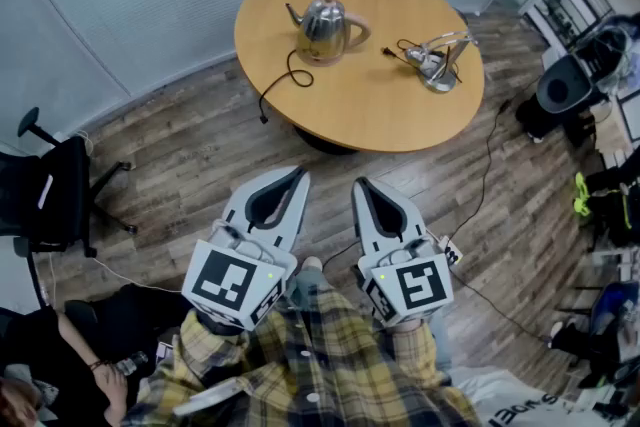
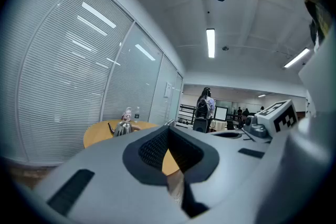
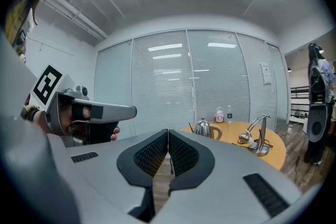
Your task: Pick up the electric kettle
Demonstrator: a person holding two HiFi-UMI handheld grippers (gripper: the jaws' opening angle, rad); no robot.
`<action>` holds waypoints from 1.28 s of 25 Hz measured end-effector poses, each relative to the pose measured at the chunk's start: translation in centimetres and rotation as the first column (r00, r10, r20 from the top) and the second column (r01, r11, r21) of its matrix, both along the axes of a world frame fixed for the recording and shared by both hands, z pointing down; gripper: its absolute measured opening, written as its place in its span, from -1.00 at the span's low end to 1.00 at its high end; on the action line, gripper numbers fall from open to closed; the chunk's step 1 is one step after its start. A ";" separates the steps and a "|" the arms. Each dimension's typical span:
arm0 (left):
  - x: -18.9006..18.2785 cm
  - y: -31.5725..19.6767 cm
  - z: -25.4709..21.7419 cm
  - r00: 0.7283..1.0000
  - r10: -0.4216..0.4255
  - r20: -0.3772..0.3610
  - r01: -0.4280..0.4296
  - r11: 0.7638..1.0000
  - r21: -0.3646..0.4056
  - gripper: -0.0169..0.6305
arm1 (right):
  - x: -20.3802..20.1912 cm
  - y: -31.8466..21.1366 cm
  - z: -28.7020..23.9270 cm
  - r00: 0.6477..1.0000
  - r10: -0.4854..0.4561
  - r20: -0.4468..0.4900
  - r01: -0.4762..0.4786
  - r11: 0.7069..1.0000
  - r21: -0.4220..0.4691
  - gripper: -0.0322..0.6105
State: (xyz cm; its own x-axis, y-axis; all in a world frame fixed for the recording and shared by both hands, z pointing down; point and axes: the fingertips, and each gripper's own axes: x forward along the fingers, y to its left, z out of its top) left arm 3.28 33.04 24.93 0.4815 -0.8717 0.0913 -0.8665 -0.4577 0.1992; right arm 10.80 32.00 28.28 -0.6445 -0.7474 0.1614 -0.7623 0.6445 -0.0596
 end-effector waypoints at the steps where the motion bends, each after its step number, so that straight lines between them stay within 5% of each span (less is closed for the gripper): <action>1: 0.1 -0.1 0.1 1.000 0.001 -0.002 -0.001 1.000 -0.004 -0.94 | 0.1 -0.1 0.1 1.000 0.001 0.001 -0.001 1.000 -0.002 -0.80; 23: 4.0 -0.6 0.1 0.999 -0.053 0.005 0.053 0.999 0.011 -0.94 | 4.4 -0.8 0.2 0.999 -0.039 0.019 0.039 0.999 0.004 -0.80; 32: 2.7 -2.6 0.3 0.996 -0.084 0.009 0.084 0.996 0.015 -0.94 | 2.9 -3.0 0.6 0.996 -0.082 0.015 0.082 0.997 0.003 -0.80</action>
